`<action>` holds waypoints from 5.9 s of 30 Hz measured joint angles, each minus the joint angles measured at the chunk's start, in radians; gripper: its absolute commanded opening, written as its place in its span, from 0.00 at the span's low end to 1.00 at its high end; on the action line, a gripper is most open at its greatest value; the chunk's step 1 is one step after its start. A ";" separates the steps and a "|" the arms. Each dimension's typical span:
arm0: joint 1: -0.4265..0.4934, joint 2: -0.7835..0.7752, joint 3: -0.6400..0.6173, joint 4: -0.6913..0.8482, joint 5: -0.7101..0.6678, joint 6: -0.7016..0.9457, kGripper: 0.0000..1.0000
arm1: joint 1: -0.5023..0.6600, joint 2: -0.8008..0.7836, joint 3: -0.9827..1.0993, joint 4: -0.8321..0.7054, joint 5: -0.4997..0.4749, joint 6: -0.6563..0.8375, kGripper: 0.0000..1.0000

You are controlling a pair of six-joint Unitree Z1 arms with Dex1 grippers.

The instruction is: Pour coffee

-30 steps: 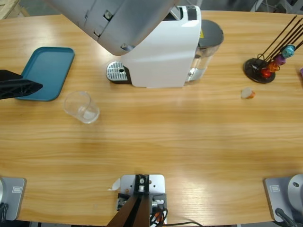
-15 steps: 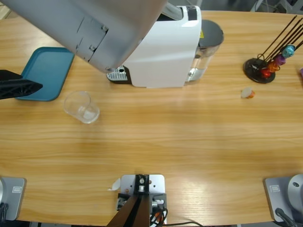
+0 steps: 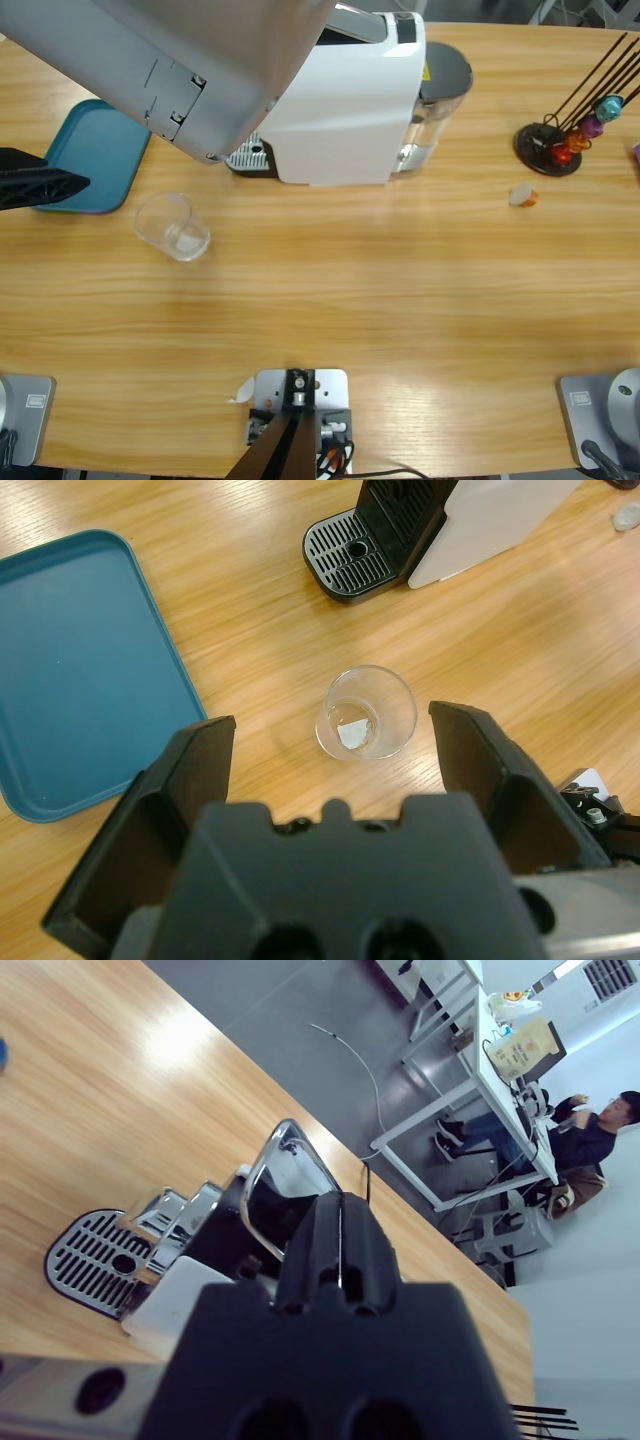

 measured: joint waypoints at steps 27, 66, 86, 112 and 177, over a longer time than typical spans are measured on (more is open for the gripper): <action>0.000 0.000 0.000 0.000 0.000 0.000 0.83 | -0.020 0.018 -0.021 0.000 0.028 0.012 0.00; 0.000 0.003 0.000 0.000 0.000 0.000 0.83 | -0.025 0.042 -0.035 0.016 0.072 0.186 0.00; -0.018 0.003 0.000 0.000 0.000 0.000 0.83 | -0.023 0.044 -0.033 0.016 0.114 0.276 0.00; -0.022 0.019 0.001 0.000 0.000 0.000 0.83 | -0.003 0.037 -0.034 0.098 0.151 0.246 0.91; -0.290 0.045 0.297 -0.438 0.175 -0.149 0.97 | -0.336 -0.890 1.030 -0.149 0.931 0.303 1.00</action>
